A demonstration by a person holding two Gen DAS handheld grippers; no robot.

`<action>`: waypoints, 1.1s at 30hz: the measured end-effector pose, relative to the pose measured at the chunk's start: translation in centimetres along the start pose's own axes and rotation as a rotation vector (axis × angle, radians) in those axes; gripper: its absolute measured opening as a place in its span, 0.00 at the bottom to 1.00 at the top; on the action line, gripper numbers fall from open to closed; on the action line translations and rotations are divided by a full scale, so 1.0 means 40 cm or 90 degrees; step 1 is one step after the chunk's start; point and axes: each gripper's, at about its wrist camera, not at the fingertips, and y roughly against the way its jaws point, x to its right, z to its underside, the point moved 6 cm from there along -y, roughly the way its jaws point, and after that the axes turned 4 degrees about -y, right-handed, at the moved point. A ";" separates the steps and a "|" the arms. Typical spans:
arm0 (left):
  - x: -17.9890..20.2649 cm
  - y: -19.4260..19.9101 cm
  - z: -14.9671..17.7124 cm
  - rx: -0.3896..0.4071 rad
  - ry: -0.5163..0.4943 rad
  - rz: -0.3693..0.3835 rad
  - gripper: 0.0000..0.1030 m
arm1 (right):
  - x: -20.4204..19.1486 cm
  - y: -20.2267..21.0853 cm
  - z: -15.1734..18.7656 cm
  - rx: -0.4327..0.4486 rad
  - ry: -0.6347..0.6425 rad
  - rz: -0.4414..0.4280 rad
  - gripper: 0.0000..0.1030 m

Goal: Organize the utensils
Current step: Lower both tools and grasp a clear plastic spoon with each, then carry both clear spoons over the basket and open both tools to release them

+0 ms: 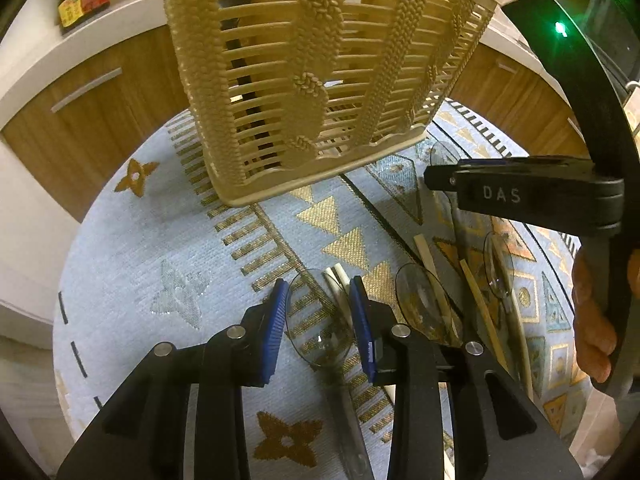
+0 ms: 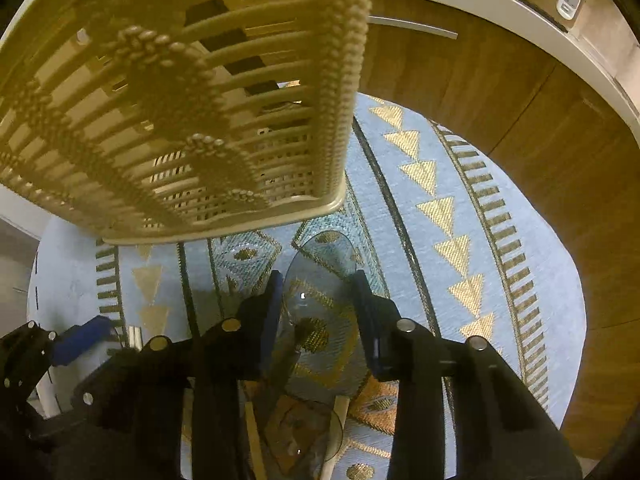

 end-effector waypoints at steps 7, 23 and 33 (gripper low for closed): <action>-0.020 0.051 0.002 0.044 0.017 0.020 0.28 | 0.023 0.045 0.035 0.026 -0.029 -0.085 0.30; 0.025 0.288 -0.041 0.233 0.016 0.055 0.28 | 0.033 0.386 0.131 0.368 0.013 -0.205 0.30; 0.016 0.484 -0.154 0.385 0.031 0.034 0.28 | 0.058 0.537 0.035 0.468 -0.023 -0.254 0.30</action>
